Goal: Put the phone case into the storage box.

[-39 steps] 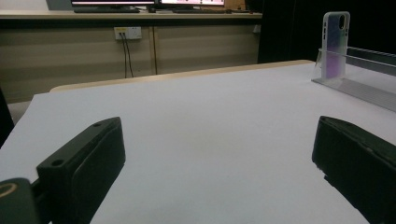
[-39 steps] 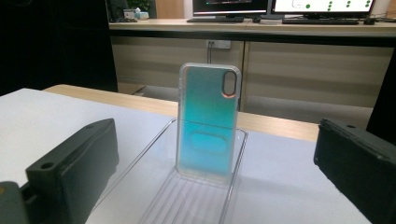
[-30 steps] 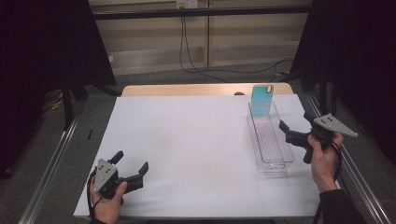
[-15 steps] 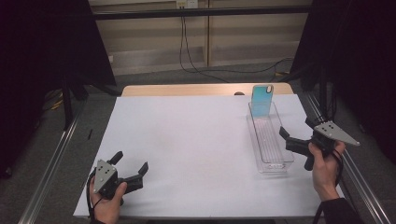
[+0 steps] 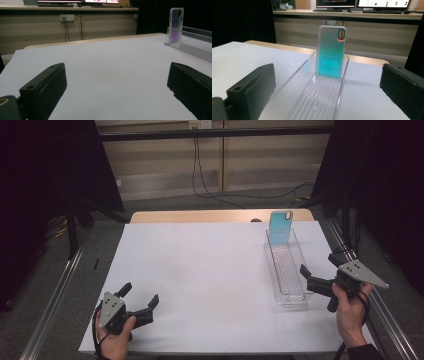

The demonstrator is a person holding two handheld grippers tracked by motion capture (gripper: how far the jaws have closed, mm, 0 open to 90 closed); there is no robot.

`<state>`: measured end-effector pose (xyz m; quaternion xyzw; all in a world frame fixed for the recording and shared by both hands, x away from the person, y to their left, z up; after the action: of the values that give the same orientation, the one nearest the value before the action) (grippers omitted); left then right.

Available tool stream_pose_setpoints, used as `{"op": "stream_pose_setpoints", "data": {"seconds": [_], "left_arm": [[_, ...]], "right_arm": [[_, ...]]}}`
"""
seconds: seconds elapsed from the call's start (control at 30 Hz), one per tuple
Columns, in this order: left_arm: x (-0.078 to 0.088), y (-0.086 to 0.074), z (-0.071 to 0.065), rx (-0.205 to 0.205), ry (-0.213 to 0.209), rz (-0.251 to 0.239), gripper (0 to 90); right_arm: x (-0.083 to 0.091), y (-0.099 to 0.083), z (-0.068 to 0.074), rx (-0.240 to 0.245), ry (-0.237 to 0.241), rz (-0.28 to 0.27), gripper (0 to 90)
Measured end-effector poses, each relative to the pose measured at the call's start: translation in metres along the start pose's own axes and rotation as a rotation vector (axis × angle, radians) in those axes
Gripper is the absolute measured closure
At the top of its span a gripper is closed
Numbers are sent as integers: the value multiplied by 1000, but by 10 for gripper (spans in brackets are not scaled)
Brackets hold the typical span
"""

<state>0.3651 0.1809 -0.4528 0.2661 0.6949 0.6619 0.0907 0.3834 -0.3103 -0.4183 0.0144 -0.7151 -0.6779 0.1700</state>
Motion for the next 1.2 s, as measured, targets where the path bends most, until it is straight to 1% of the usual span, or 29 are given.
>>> {"op": "stream_pose_setpoints", "data": {"seconds": [0.03,0.07,0.1,0.17,0.23,0.27,0.4,0.43,0.53,0.63,0.7,0.8,0.93,0.97,1.07,1.1,1.2], "left_arm": [[0,0,0,-2,1,1,27],[0,0,0,-4,-1,4,27],[0,-1,0,-6,0,5,27],[0,0,0,-12,1,4,27],[0,0,0,-11,-2,4,26],[0,0,0,-11,-2,4,26],[1,0,0,-7,0,-1,27],[1,0,1,-9,3,1,26],[2,0,1,-13,3,2,26],[3,0,0,-9,6,4,26],[4,0,0,-25,10,4,27],[6,0,-2,-25,5,5,26],[8,-1,-3,-31,8,7,26],[8,0,-4,-29,7,7,26],[10,0,-5,-26,10,3,26],[11,-1,-5,-32,13,6,26],[14,-2,-4,-36,16,12,26]], "right_arm": [[1,-2,0,8,-13,-2,3],[2,-3,0,13,-14,-2,4],[4,-7,1,7,-8,5,4],[5,-8,1,8,-13,6,5],[10,-10,4,4,-8,3,4],[12,-11,4,4,-12,1,4],[16,-14,5,2,-10,8,5],[18,-19,6,7,-5,18,5],[20,-23,7,13,-4,23,5],[26,-27,9,11,2,14,5],[28,-28,9,14,2,17,5],[36,-33,9,35,-1,18,5],[41,-34,8,28,-8,14,5],[44,-37,9,15,-7,13,5],[46,-40,11,13,-9,14,5],[47,-41,11,9,-10,13,6],[52,-44,10,-2,-21,23,11]]}}
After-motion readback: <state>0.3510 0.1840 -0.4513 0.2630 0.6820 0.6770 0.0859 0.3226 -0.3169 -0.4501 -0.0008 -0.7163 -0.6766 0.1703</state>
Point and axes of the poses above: each handheld gripper's, and its own axes: x roughly backward along the jaws, y roughly out of its top, z roughly to its left, the point moved 10 cm from there along -x, roughly forward along the jaws, and after that the axes turned 3 degrees about x, right-handed, at the moved point
